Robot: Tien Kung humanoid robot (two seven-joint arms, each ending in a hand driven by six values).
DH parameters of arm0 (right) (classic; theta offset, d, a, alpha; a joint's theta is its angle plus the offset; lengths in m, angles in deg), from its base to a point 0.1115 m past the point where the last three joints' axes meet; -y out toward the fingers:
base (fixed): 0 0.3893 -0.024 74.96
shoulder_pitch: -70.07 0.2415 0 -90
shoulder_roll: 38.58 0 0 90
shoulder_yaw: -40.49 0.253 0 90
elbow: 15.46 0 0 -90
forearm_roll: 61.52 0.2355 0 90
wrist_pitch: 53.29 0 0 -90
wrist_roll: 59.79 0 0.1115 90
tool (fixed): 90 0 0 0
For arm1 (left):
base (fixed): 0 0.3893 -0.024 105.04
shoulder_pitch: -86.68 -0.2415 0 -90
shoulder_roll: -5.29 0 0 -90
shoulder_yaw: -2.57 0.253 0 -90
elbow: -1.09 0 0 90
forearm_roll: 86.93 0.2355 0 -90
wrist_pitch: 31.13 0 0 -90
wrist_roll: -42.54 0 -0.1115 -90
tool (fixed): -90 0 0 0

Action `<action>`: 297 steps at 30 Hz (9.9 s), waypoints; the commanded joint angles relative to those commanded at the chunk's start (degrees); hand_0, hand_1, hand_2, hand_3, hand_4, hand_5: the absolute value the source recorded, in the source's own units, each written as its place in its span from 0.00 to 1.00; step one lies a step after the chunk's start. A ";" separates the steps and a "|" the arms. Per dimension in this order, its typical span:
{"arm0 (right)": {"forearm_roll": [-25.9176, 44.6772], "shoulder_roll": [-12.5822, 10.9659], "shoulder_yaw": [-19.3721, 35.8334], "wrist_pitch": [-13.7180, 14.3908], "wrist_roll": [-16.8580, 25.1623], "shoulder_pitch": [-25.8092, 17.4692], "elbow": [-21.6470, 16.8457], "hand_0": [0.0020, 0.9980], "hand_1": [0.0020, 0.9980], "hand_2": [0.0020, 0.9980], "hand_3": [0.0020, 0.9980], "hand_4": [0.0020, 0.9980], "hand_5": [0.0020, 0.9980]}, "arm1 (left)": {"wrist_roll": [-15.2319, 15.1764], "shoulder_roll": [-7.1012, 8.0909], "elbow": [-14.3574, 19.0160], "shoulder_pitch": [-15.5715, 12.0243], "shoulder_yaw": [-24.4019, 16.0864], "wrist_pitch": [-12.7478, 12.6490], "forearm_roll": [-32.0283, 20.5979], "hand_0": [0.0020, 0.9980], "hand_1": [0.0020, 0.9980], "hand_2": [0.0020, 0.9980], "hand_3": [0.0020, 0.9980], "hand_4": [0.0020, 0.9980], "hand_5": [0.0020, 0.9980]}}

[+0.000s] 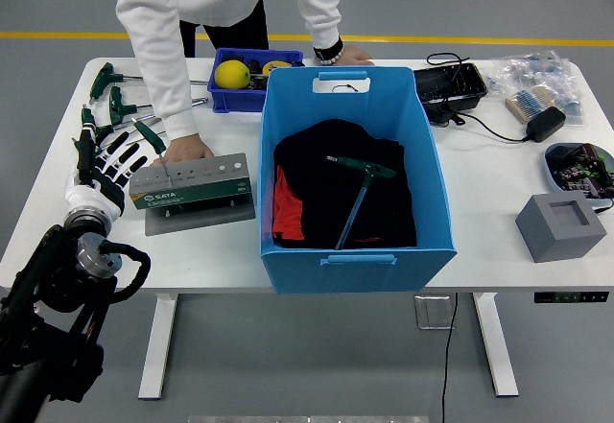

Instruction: Lift tool from toolbox,place it in box,lift tool from toolbox,place it in box

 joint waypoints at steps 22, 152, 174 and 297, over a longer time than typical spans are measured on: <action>1.01 -0.06 -0.48 -0.11 0.17 0.40 0.00 0.69 0.68 0.74 0.59 0.79 0.69 | 8.59 0.51 -2.03 0.04 0.96 0.00 4.99 0.27 0.28 0.50 0.80 0.63 0.82; 2.98 -0.68 -3.37 -0.06 0.22 1.46 0.00 0.69 0.68 0.74 0.58 0.79 0.69 | 3.75 4.87 1.97 26.33 32.95 0.00 -13.44 0.23 0.43 0.49 0.49 0.79 0.00; 3.48 -0.72 -3.80 -0.04 0.36 1.17 0.00 0.69 0.67 0.74 0.58 0.79 0.69 | 4.28 4.98 2.01 26.26 35.07 0.12 -14.32 0.22 0.35 0.45 0.46 0.70 0.26; 3.00 -0.23 -1.98 0.34 0.58 0.26 0.00 0.69 0.67 0.74 0.58 0.78 0.69 | -8.88 12.20 -12.06 6.27 -0.81 35.14 16.35 0.82 0.79 0.86 0.76 0.98 0.89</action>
